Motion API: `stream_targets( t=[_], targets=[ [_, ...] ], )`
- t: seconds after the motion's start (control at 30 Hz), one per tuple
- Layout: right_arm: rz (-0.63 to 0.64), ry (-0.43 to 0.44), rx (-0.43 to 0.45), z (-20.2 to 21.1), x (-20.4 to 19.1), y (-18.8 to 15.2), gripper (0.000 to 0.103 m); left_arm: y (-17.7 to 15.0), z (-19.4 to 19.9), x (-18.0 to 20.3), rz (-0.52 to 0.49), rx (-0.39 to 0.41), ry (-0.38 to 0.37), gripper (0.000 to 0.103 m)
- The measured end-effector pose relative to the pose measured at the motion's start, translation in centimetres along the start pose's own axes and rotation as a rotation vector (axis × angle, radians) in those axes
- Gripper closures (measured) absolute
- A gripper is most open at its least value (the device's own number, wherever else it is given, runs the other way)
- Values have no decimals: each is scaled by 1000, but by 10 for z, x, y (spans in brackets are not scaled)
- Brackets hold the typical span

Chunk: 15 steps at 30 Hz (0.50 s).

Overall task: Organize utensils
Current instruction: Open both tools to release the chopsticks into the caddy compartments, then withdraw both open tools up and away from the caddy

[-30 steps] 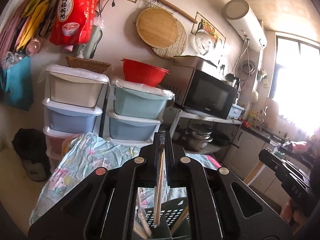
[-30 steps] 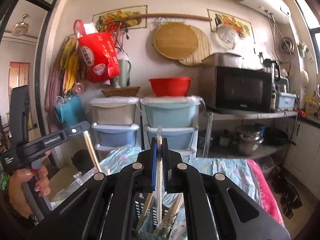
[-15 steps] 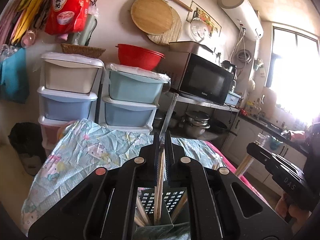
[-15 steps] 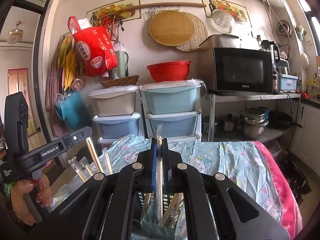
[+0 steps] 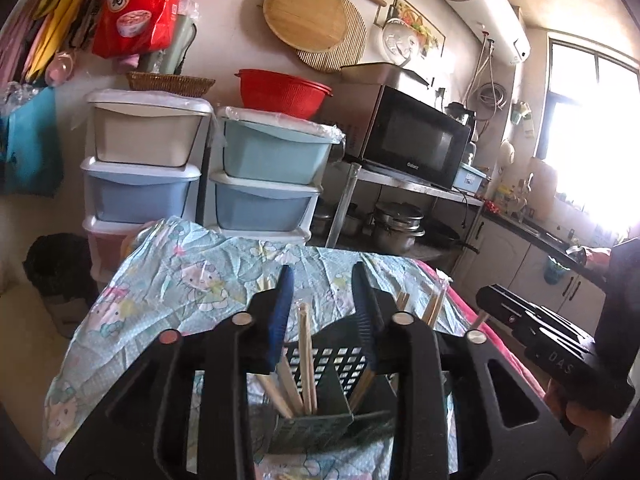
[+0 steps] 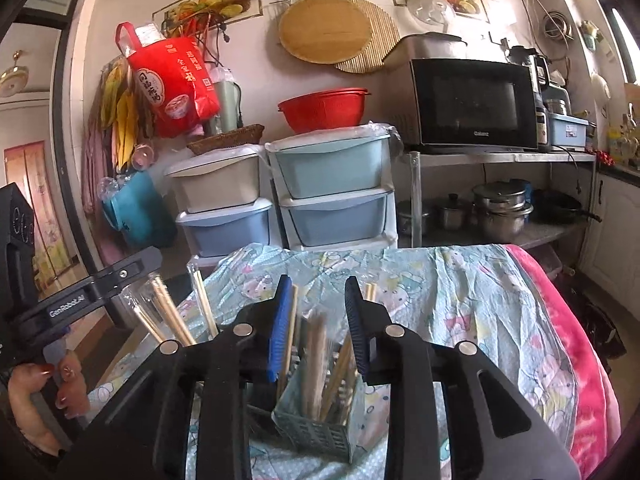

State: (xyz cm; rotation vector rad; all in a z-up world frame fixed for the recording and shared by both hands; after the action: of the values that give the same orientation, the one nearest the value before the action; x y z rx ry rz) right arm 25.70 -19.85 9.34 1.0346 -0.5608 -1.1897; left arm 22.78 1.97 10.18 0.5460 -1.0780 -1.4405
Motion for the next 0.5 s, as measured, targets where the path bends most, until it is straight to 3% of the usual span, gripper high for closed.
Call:
stream_targets(
  t=[0.1, 0.2, 0.33, 0.5],
  targets=[
    [-14, 0, 7, 5, 3, -3, 58, -2, 8, -4, 19, -5, -6, 64],
    [-8, -8, -5, 7, 3, -7, 55, -4, 21, -7, 44, 8, -24, 50],
    [13, -27, -3, 14, 1, -13, 51, -9, 36, -12, 73, 20, -30, 40],
    [31, -41, 7, 24, -1, -19, 46, -18, 50, -19, 106, 20, -61, 11]
  ],
)
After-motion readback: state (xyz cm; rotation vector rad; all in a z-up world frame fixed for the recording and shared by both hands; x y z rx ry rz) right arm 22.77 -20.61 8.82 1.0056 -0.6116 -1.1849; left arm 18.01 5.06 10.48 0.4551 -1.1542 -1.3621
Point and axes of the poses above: each gripper's, at about its wrist camera, not at the fingertips, and z roughly against the way its jaws point, x to its right, y to its top, the point moved 1 cm from there along -z, roughly the way its jaws point, and after that the axes turned 9 degrees about -x, right-handed, at the moved point
